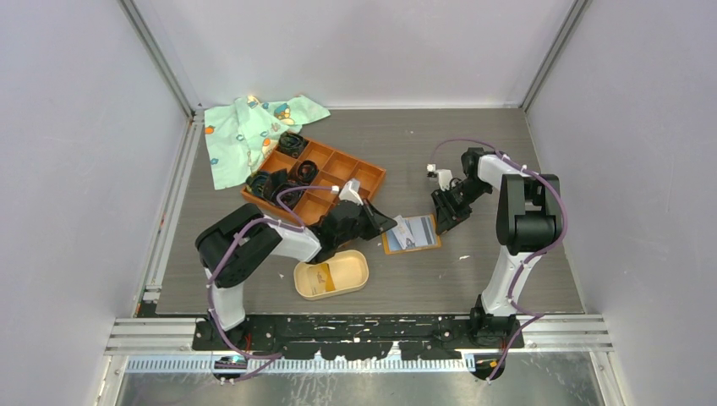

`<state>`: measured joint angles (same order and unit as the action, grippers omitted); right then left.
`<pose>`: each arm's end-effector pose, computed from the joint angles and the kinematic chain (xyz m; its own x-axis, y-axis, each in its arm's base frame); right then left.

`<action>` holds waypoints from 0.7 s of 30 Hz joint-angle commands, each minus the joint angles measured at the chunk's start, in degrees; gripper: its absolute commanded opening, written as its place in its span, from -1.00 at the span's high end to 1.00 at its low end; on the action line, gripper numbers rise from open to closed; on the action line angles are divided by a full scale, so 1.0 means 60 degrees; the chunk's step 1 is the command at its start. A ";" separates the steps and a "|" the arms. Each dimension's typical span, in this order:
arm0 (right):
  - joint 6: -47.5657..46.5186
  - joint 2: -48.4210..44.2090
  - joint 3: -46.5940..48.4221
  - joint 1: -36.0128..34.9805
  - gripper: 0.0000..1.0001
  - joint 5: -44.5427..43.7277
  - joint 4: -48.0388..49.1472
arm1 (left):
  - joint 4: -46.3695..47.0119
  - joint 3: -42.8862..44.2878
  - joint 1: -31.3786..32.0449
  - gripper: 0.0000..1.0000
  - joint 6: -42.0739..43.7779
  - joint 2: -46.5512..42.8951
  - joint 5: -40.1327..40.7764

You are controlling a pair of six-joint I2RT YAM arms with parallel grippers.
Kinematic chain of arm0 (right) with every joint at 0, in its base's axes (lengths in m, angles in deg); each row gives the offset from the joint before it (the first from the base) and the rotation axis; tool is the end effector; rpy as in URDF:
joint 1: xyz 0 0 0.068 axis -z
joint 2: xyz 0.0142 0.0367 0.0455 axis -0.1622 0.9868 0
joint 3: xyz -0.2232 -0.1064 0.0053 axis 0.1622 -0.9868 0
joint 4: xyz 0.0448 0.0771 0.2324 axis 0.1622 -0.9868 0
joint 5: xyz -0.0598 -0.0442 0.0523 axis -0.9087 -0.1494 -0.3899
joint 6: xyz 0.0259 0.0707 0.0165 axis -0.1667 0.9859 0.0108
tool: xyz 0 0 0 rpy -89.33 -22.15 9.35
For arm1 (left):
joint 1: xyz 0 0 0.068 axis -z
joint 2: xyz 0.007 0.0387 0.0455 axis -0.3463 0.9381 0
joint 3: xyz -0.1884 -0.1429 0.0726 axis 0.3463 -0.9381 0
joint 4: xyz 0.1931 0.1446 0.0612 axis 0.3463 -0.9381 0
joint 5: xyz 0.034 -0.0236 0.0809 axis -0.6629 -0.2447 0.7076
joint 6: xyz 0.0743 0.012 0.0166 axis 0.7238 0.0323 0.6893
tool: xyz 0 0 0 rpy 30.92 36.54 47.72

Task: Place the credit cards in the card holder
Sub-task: Insert the credit card into the card holder.

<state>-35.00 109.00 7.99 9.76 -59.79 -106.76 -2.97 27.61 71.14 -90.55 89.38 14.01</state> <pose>0.3088 0.0301 0.1057 -0.8511 -0.4827 -0.2067 -0.5205 0.7235 0.4535 0.2438 -0.2976 0.1185 -0.7871 -0.5036 -0.3561 0.0846 0.4838 -0.8711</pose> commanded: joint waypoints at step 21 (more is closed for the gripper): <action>-0.0204 -0.0143 -0.0119 -0.0350 0.21 -0.0353 0.0004 | -0.0521 0.0716 0.0017 1.00 -0.0088 0.0471 -0.0535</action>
<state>-35.02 108.92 7.99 8.76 -60.27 -106.98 -5.26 30.26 71.14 -90.94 92.20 11.98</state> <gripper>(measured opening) 0.396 0.009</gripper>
